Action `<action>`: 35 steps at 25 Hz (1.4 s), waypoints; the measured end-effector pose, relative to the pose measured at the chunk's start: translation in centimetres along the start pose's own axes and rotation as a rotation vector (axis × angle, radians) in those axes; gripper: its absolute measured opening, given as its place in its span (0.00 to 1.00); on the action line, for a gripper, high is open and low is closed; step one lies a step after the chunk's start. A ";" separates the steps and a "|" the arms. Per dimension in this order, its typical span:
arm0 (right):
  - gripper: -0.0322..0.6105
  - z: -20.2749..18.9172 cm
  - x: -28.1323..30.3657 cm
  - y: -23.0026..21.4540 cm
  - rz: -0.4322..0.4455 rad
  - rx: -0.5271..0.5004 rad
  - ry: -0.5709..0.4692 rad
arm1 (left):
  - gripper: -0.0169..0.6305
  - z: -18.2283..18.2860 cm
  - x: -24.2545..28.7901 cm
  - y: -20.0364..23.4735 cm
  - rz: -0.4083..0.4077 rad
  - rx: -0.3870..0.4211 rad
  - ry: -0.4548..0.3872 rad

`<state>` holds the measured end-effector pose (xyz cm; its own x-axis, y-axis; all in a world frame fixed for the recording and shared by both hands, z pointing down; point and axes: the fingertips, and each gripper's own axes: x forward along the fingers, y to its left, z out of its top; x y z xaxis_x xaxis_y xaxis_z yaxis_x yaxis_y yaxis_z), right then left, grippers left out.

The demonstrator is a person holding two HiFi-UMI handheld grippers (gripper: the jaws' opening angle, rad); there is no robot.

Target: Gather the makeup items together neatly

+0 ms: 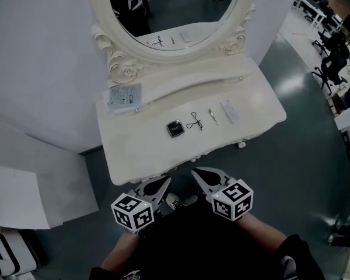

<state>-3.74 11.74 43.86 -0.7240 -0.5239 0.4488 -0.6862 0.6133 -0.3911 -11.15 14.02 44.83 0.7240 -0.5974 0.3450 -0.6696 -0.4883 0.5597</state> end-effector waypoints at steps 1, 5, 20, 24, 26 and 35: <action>0.10 0.0 0.0 0.0 0.000 -0.001 0.000 | 0.04 0.0 0.0 0.0 0.000 -0.002 0.001; 0.10 0.1 -0.1 0.3 0.000 0.003 -0.006 | 0.04 0.0 -0.3 0.0 0.002 0.002 0.001; 0.10 -0.5 0.8 2.0 0.031 -0.025 0.011 | 0.04 -0.5 -1.9 0.3 0.014 -0.003 -0.025; 0.10 -0.4 0.9 2.4 0.044 -0.033 0.015 | 0.04 -0.4 -2.3 0.3 0.025 -0.003 -0.031; 0.10 -0.4 0.9 2.6 0.049 -0.039 0.019 | 0.04 -0.4 -2.5 0.3 0.027 -0.007 -0.034; 0.10 -0.5 0.5 2.9 0.060 -0.049 0.021 | 0.04 -0.5 -2.8 -0.3 0.028 -0.005 -0.043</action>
<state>-6.07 13.56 43.37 -0.7619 -0.4727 0.4428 -0.6368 0.6716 -0.3787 -12.85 16.18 44.08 0.6972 -0.6375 0.3280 -0.6885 -0.4677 0.5543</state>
